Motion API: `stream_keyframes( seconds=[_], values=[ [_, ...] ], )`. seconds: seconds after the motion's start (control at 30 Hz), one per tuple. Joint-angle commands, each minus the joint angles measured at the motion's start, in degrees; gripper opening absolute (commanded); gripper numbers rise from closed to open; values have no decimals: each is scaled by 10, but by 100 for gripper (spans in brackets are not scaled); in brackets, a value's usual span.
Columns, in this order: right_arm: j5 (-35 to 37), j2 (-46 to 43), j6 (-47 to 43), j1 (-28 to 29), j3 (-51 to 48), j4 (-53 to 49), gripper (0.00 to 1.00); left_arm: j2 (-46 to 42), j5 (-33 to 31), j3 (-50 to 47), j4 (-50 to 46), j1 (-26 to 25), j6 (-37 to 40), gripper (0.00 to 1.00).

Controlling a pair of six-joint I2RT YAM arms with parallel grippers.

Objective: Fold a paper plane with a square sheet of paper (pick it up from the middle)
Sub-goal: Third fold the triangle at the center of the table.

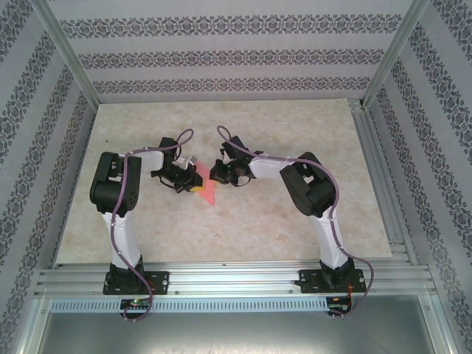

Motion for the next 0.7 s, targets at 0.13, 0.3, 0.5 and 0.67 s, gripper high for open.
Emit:
stream_keyframes(
  seconds=[0.13, 0.3, 0.5, 0.67],
  values=[
    [11, -23, -31, -7, 51, -45, 8, 17, -21, -1, -21, -5, 16, 4],
    [7, -2, -20, -8, 51, -32, 7, 15, -20, -1, -23, -5, 17, 3],
    [5, 29, -18, -11, 63, -36, 7, 13, -19, -3, -23, -5, 18, 3],
    [24, 47, -23, -14, 74, -64, 7, 12, -18, -4, -23, -5, 19, 3]
  ],
)
